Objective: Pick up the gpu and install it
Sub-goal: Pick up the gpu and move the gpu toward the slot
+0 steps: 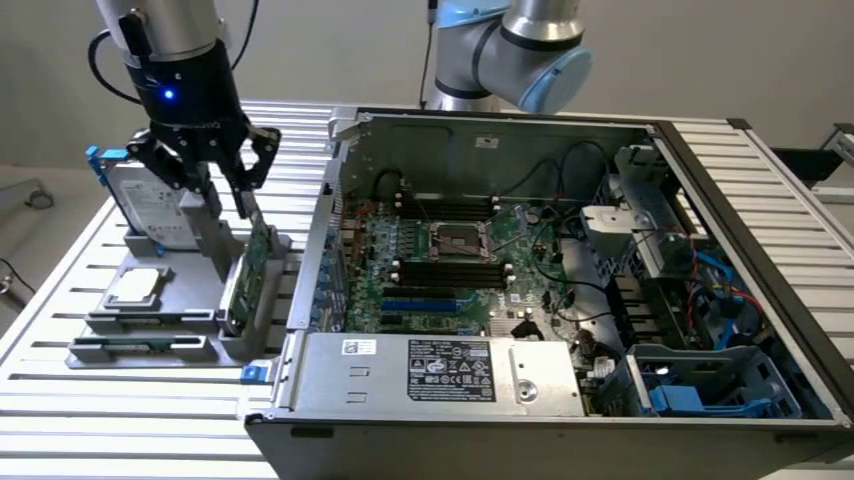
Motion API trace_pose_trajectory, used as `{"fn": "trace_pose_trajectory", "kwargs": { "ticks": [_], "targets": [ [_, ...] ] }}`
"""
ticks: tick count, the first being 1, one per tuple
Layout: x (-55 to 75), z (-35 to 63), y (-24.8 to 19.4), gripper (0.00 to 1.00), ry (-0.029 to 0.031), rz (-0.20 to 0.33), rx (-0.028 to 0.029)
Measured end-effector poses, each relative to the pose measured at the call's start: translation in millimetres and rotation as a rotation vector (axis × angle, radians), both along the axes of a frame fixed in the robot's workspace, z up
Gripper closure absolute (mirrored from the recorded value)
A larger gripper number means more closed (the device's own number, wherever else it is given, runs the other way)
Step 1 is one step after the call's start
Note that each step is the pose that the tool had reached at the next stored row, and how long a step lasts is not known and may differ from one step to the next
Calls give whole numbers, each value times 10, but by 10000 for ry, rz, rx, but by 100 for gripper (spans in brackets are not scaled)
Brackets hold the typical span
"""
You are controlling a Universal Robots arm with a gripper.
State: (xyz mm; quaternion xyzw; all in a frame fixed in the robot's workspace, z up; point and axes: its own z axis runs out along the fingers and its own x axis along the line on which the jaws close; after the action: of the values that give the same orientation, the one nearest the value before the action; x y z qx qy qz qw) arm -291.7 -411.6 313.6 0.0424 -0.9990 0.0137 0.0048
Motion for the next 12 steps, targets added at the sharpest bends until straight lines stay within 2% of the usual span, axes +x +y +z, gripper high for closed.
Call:
{"fn": "trace_pose_trajectory", "kwargs": {
  "ticks": [12],
  "targets": [
    [-49,-217,-72,64,2,68,-2]
  ]
}}
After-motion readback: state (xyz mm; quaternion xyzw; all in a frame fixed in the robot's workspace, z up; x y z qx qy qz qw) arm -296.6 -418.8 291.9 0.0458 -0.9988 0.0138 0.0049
